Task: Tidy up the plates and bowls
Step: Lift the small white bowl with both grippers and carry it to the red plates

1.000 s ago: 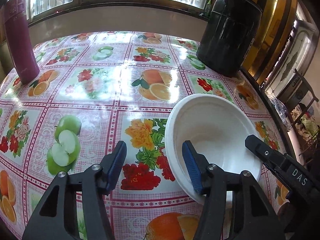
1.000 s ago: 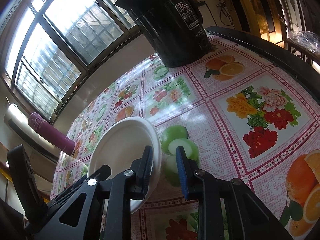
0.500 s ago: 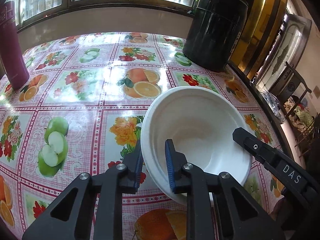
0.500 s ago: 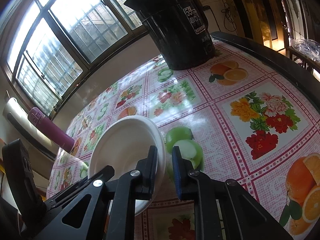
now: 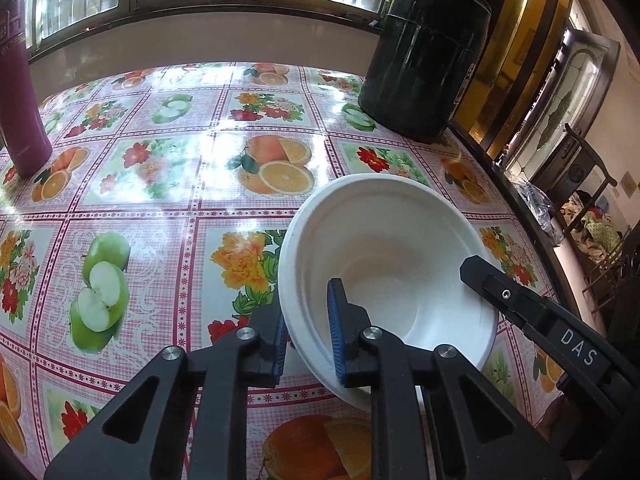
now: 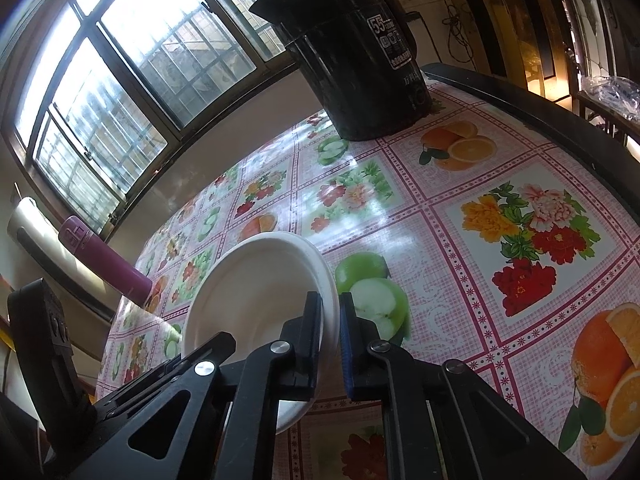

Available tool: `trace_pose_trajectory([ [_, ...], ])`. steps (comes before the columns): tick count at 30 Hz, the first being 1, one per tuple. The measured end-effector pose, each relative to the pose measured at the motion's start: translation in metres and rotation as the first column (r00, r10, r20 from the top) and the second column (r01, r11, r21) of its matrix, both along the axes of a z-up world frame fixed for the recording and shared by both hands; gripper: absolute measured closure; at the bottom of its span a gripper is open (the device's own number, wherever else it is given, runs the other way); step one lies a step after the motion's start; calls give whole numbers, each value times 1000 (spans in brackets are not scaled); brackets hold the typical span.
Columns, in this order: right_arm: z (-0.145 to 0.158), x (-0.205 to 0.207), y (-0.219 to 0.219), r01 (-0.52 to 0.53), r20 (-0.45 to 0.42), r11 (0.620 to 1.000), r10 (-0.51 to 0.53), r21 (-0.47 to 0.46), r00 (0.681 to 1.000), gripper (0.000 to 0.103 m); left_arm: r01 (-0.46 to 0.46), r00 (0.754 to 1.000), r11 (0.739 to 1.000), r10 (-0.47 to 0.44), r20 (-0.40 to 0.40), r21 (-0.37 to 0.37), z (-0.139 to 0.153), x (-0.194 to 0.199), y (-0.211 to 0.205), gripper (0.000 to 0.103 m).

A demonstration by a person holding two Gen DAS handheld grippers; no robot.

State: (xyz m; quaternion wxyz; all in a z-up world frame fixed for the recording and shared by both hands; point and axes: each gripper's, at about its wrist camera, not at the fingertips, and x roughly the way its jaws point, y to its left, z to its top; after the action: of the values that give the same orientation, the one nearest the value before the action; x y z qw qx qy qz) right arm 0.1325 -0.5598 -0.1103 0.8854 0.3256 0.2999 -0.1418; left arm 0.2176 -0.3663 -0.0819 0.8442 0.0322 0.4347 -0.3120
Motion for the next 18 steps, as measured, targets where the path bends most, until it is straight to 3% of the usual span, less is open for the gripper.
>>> trace_pose_trajectory([
  [6, 0, -1, -1, 9, -22, 1000, -9, 2, 1000, 94, 8, 1000, 1000, -8, 7, 5, 4, -4, -1, 87],
  [18, 1, -20, -8, 28, -43, 994, -24, 107, 999, 94, 19, 999, 998, -22, 41, 65, 8, -31, -2, 87],
])
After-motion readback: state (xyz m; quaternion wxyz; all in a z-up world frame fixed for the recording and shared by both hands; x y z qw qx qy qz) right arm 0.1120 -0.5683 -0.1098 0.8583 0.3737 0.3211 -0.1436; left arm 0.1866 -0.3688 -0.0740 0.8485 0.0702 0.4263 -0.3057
